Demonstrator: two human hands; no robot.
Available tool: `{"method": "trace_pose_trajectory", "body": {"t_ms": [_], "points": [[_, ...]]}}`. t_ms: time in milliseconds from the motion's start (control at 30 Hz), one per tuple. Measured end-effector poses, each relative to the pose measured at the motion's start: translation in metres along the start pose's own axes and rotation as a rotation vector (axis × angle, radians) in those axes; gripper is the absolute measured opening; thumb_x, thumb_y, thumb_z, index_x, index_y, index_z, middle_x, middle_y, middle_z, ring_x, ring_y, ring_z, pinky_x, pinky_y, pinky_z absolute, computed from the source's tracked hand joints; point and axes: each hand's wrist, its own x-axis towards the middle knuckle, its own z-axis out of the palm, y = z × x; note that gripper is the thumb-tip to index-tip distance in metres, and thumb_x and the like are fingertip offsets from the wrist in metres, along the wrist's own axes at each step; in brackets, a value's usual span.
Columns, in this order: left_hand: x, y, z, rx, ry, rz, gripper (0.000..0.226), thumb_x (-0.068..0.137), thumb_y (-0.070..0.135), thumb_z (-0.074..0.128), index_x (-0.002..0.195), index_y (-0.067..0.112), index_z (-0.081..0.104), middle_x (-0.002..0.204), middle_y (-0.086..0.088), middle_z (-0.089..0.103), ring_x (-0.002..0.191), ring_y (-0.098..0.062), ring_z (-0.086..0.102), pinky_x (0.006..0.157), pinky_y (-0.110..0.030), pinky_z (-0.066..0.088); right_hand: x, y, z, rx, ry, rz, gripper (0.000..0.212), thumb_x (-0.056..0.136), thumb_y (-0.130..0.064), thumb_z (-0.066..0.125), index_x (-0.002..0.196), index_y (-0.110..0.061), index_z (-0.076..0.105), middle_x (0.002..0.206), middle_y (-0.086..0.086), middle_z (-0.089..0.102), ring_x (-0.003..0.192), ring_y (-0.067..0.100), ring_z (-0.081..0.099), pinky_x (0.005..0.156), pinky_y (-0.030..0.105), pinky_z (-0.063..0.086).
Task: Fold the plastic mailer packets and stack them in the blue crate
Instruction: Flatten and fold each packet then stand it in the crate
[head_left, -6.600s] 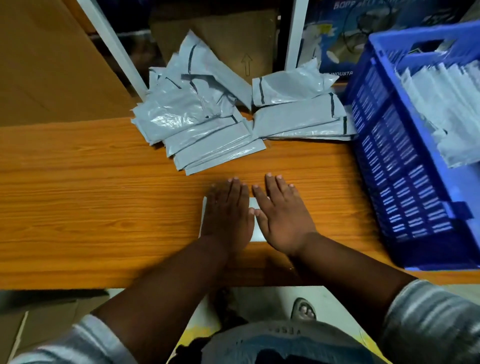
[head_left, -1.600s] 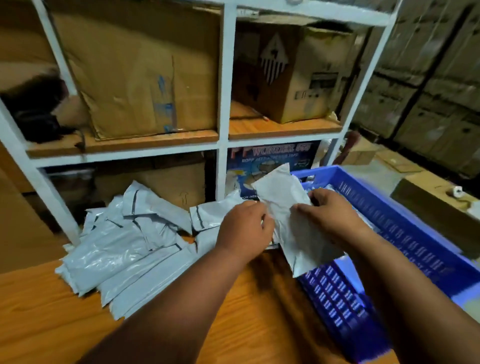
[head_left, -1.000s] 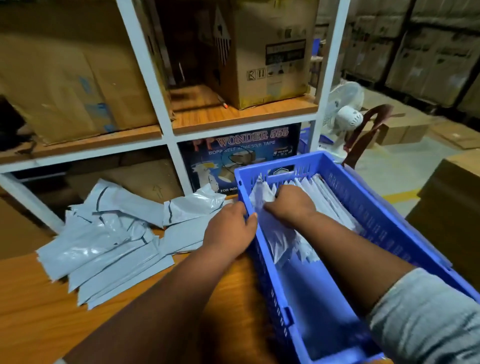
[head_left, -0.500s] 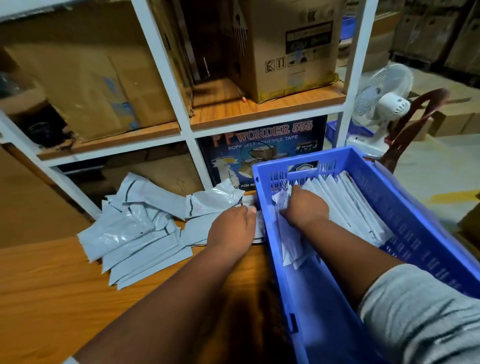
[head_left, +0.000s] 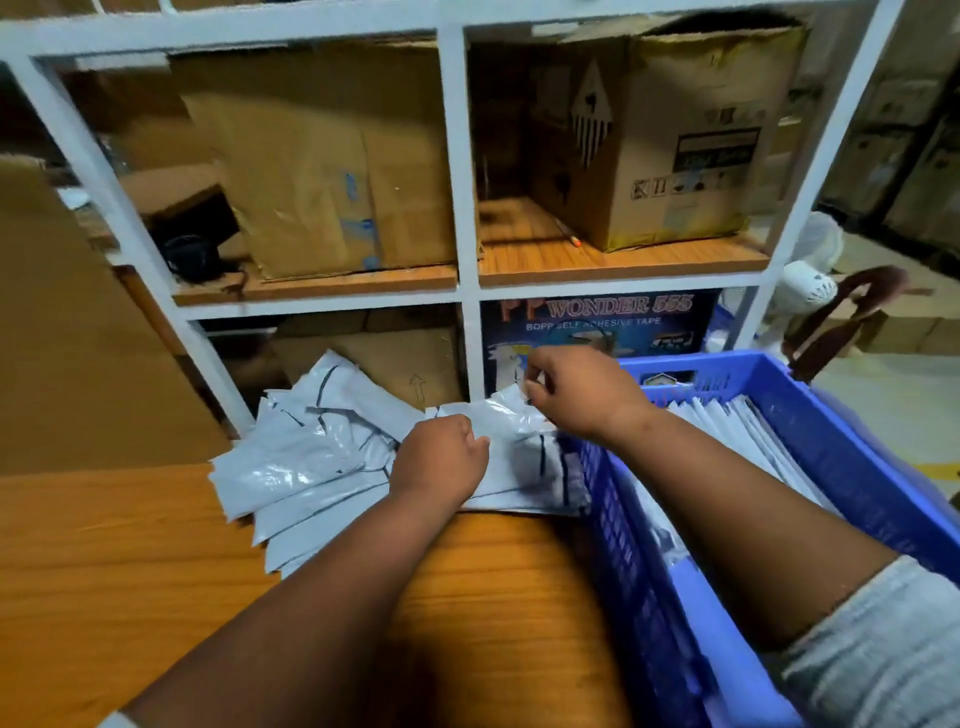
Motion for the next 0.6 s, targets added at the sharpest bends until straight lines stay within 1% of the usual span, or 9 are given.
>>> {"method": "trace_pose_trajectory", "body": {"t_ms": [67, 133, 167, 267, 300, 367, 467, 533, 600], "points": [[-0.002, -0.03, -0.014, -0.016, 0.01, -0.016, 0.025, 0.098, 0.039, 0.061, 0.078, 0.024, 0.057, 0.079, 0.003, 0.061, 0.077, -0.021, 0.059, 0.058, -0.03, 0.038, 0.006, -0.032, 0.02, -0.039, -0.088, -0.056, 0.014, 0.099, -0.046, 0.062, 0.102, -0.033, 0.068, 0.096, -0.004, 0.074, 0.092, 0.025, 0.068, 0.072, 0.036, 0.052], [-0.004, -0.065, -0.026, -0.023, -0.002, -0.037, 0.017, 0.098, 0.036, 0.059, 0.085, 0.025, 0.062, 0.086, 0.002, 0.065, 0.082, -0.024, 0.062, 0.065, -0.033, 0.05, 0.01, -0.065, 0.044, -0.029, -0.17, -0.075, 0.016, 0.099, -0.047, 0.063, 0.103, -0.034, 0.07, 0.096, -0.005, 0.073, 0.092, 0.023, 0.067, 0.073, 0.036, 0.053], [-0.006, -0.085, -0.03, -0.02, -0.003, -0.045, 0.015, 0.098, 0.035, 0.058, 0.087, 0.025, 0.063, 0.088, 0.001, 0.066, 0.085, -0.025, 0.063, 0.069, -0.035, 0.053, 0.012, -0.081, 0.057, -0.017, -0.203, -0.079, 0.016, 0.098, -0.047, 0.064, 0.103, -0.034, 0.07, 0.097, -0.006, 0.073, 0.092, 0.022, 0.067, 0.073, 0.034, 0.052], [-0.01, -0.15, -0.038, -0.009, -0.002, -0.062, 0.012, 0.096, 0.035, 0.063, 0.093, 0.024, 0.064, 0.096, -0.001, 0.064, 0.094, -0.027, 0.063, 0.072, -0.035, 0.046, 0.018, -0.13, 0.099, 0.004, -0.286, -0.104, 0.016, 0.097, -0.046, 0.066, 0.104, -0.034, 0.073, 0.099, -0.007, 0.072, 0.091, 0.019, 0.065, 0.075, 0.034, 0.053], [-0.01, -0.172, -0.041, -0.007, 0.003, -0.074, 0.015, 0.096, 0.037, 0.065, 0.1, 0.023, 0.066, 0.103, -0.002, 0.064, 0.099, -0.027, 0.063, 0.075, -0.035, 0.047, 0.021, -0.146, 0.113, 0.015, -0.309, -0.106, 0.017, 0.097, -0.047, 0.066, 0.104, -0.033, 0.073, 0.1, -0.006, 0.072, 0.092, 0.019, 0.065, 0.077, 0.035, 0.054], [-0.006, -0.219, -0.047, 0.009, 0.023, -0.124, 0.028, 0.093, 0.038, 0.07, 0.115, 0.021, 0.067, 0.116, -0.006, 0.063, 0.109, -0.031, 0.061, 0.086, -0.038, 0.053, 0.028, -0.176, 0.139, 0.038, -0.349, -0.1, 0.019, 0.097, -0.047, 0.068, 0.108, -0.033, 0.073, 0.106, -0.005, 0.071, 0.096, 0.02, 0.066, 0.081, 0.036, 0.055], [0.006, -0.279, -0.058, 0.025, 0.083, -0.238, 0.052, 0.089, 0.044, 0.074, 0.132, 0.018, 0.058, 0.129, -0.011, 0.057, 0.121, -0.038, 0.055, 0.096, -0.049, 0.054, 0.034, -0.209, 0.169, 0.076, -0.397, -0.069, 0.024, 0.097, -0.048, 0.068, 0.117, -0.034, 0.072, 0.115, -0.005, 0.068, 0.101, 0.019, 0.065, 0.089, 0.039, 0.056], [0.016, -0.313, -0.064, -0.011, 0.093, -0.356, 0.067, 0.089, 0.051, 0.074, 0.143, 0.017, 0.05, 0.137, -0.011, 0.054, 0.128, -0.039, 0.05, 0.1, -0.05, 0.05, 0.034, -0.224, 0.186, 0.111, -0.403, -0.042, 0.025, 0.097, -0.047, 0.068, 0.118, -0.032, 0.071, 0.115, -0.004, 0.068, 0.1, 0.018, 0.064, 0.09, 0.04, 0.057], [0.026, -0.343, -0.064, -0.061, 0.059, -0.444, 0.075, 0.087, 0.056, 0.074, 0.147, 0.019, 0.047, 0.143, -0.009, 0.053, 0.131, -0.039, 0.05, 0.103, -0.051, 0.051, 0.03, -0.234, 0.201, 0.156, -0.359, -0.001, 0.022, 0.097, -0.043, 0.068, 0.114, -0.03, 0.072, 0.11, -0.005, 0.068, 0.095, 0.015, 0.064, 0.086, 0.039, 0.057]]}}
